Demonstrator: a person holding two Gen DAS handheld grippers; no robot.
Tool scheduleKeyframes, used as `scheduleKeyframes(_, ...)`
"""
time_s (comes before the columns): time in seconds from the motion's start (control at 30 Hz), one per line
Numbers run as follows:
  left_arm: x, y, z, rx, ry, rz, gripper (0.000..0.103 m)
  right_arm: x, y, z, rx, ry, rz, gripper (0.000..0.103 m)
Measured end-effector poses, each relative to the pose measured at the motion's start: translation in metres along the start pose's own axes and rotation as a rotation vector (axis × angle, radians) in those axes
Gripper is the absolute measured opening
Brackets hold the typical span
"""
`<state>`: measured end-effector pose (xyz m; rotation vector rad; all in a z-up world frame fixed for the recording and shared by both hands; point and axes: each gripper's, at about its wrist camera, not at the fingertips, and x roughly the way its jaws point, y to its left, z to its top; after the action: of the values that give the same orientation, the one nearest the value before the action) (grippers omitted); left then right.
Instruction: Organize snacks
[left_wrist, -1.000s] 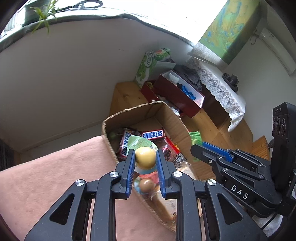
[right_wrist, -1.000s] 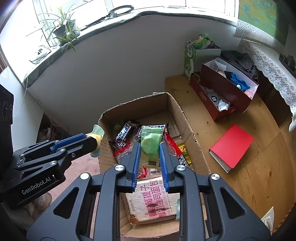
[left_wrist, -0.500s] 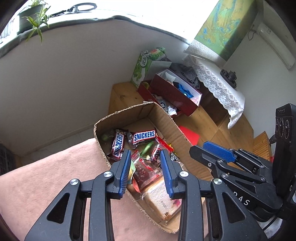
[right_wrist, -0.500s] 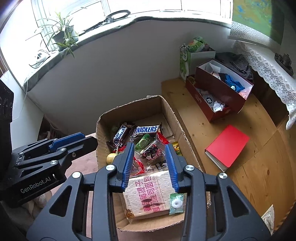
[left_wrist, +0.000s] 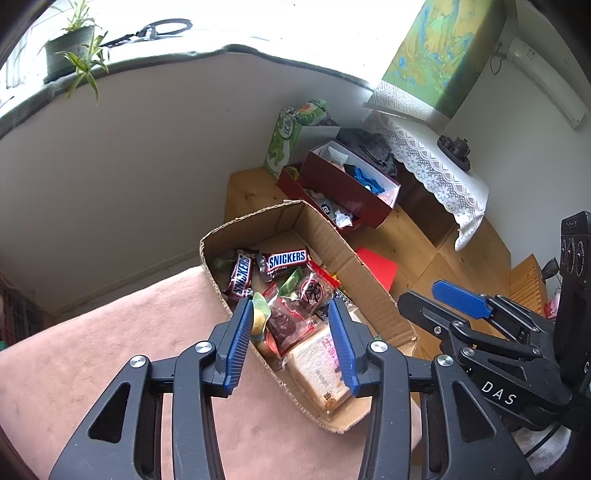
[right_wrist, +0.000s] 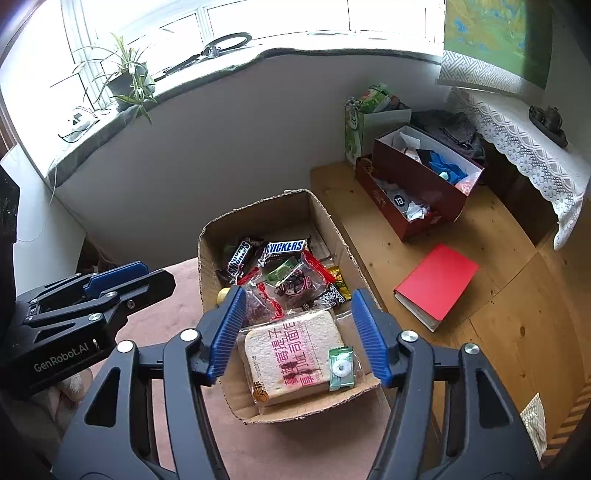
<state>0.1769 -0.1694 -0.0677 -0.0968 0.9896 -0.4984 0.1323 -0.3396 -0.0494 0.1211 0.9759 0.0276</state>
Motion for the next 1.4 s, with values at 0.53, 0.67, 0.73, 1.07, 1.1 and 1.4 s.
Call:
scheduleKeyframes(0.53, -0.043, -0.008, -0.03, -0.007, -0.005, 0.111, 0.057, -0.047, 0.012, -0.026, 0.008, -0.013, -0.092, 0.083)
scheduleKeyframes(0.67, -0.046, -0.009, -0.033, -0.016, -0.007, 0.128, 0.057, -0.05, 0.011, -0.026, 0.002, -0.016, -0.095, 0.083)
scheduleKeyframes(0.73, -0.048, -0.011, -0.033, -0.017, -0.008, 0.127, 0.057, -0.053, 0.011, -0.027, 0.002, -0.024, -0.1, 0.083)
scheduleKeyframes(1.07, -0.049, -0.018, -0.031, 0.002, -0.012, 0.126, 0.057, -0.054, 0.01, -0.026, 0.005, -0.027, -0.102, 0.083)
scheduleKeyframes(1.1, -0.049, -0.018, -0.031, 0.004, -0.012, 0.128, 0.057, -0.054, 0.01, -0.027, 0.006, -0.027, -0.102, 0.083)
scheduleKeyframes(1.4, -0.048, -0.021, -0.031, 0.004, -0.005, 0.126, 0.057, -0.054, 0.01, -0.027, 0.005, -0.027, -0.102, 0.083)
